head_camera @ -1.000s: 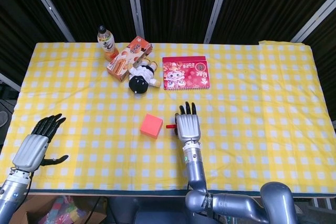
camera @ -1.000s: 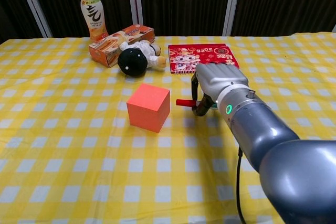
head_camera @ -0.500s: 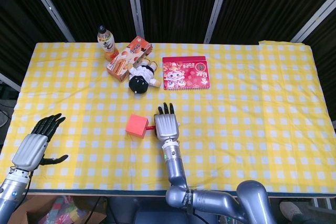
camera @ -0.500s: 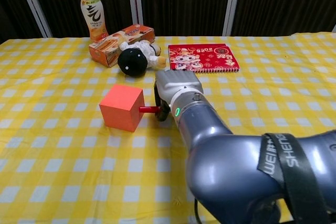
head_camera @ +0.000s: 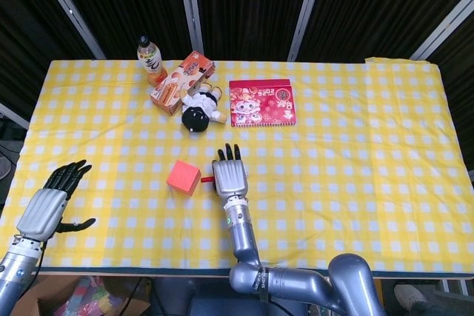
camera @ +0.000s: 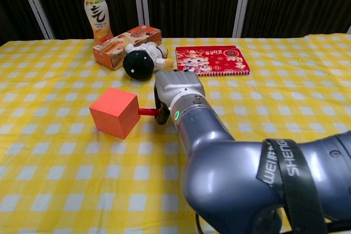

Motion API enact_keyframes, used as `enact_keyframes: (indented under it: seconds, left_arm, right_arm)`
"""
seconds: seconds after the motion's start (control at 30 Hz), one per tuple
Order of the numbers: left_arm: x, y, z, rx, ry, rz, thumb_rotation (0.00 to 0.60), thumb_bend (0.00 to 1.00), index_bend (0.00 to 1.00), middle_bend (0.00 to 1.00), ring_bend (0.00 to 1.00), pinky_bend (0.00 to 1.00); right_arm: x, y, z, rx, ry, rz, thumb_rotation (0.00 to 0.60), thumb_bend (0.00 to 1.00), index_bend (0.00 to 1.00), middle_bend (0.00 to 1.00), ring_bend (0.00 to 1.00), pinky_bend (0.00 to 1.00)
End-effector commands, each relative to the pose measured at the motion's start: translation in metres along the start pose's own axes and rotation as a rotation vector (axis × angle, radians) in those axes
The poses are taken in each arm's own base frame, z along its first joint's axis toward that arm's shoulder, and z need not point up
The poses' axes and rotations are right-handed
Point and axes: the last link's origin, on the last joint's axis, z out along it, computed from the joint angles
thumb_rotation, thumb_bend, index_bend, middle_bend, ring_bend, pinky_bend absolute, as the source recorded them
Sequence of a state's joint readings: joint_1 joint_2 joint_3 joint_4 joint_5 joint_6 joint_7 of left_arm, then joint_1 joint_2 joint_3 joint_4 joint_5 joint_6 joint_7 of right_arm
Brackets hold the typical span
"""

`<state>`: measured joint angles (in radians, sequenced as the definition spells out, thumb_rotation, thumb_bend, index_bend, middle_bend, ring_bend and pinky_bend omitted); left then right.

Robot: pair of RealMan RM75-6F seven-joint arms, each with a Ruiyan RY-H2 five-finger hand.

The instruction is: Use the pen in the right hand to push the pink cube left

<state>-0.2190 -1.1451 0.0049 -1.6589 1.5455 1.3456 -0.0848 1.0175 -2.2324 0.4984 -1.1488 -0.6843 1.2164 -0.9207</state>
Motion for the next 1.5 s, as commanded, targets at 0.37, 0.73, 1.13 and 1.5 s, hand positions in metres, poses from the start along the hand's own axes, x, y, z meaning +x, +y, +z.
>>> enact_keyframes:
  seconds: [0.37, 0.73, 1.13, 1.5]
  left_arm:
    - [-0.002, 0.000, 0.000, 0.008, 0.006, 0.028, 0.600, 0.00, 0.00, 0.00, 0.00, 0.00]
    - [-0.006, 0.003, -0.001, 0.021, 0.009, 0.048, 0.600, 0.00, 0.00, 0.00, 0.00, 0.00]
    - [-0.007, 0.003, 0.000, 0.029, 0.013, 0.055, 0.600, 0.00, 0.00, 0.00, 0.00, 0.00]
    - [-0.007, 0.002, 0.000, 0.034, 0.006, 0.052, 0.600, 0.00, 0.00, 0.00, 0.00, 0.00]
  right_arm:
    - [0.033, 0.109, -0.023, -0.071, 0.066, -0.080, 0.600, 0.51, 0.61, 0.21, 0.00, 0.00]
    - [0.049, 0.208, -0.048, -0.183, 0.064, -0.114, 0.600, 0.51, 0.61, 0.21, 0.00, 0.00]
    - [0.040, 0.225, -0.050, -0.224, 0.030, -0.124, 0.600, 0.51, 0.61, 0.21, 0.00, 0.00]
    - [0.032, 0.226, -0.048, -0.243, -0.001, -0.146, 0.600, 0.51, 0.35, 0.15, 0.00, 0.00]
